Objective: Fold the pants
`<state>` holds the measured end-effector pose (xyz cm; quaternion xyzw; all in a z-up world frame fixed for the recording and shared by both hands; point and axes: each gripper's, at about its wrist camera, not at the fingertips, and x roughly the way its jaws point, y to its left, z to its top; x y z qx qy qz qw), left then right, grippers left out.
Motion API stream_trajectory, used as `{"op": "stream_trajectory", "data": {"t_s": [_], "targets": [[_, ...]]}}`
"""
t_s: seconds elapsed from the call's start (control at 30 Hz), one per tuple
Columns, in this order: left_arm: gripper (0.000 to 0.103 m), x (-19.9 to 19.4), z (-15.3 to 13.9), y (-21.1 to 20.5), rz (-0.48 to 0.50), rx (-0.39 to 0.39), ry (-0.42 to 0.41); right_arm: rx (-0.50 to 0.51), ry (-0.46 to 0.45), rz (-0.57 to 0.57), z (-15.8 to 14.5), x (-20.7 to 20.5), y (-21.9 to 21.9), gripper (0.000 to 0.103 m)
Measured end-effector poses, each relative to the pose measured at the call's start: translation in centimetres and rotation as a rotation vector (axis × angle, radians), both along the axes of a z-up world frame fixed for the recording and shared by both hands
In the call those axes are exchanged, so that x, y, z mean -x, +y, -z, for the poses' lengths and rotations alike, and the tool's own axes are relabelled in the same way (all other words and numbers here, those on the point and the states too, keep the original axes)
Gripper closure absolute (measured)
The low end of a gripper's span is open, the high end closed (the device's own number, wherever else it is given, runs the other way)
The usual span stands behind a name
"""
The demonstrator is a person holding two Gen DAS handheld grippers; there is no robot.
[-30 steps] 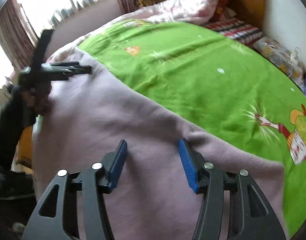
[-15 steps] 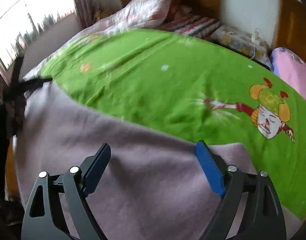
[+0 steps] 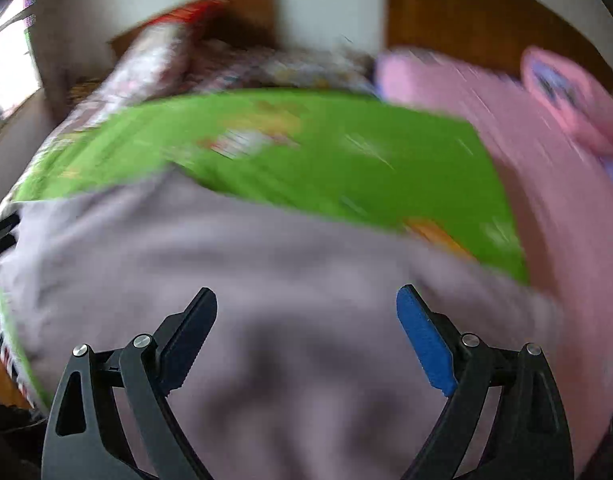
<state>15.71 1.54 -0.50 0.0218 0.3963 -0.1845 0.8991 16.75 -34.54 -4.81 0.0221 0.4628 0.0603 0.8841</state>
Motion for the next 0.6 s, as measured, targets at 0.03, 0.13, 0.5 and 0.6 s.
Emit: {"op": "stream_trajectory", "data": {"t_s": [0.03,0.13,0.5,0.6], "targets": [[0.002,0.0,1.3,-1.4,0.025,-0.047,0.035,-0.016,0.038,0.039,1.3,0.0,-1.5,0.015],[0.002,-0.8,4.6,-3.2,0.02,-0.184,0.115,-0.169,0.021,0.095,1.5,1.6,-5.0,0.017],[0.002,1.4,4.6,-6.2,0.088,-0.147,0.118,-0.169,-0.075,-0.069,0.1,13.3,-3.0,0.014],[0.002,2.2,5.3,-6.1,0.107,-0.173,0.087,-0.165,-0.016,-0.04,2.9,14.4,-5.0,0.023]]}}
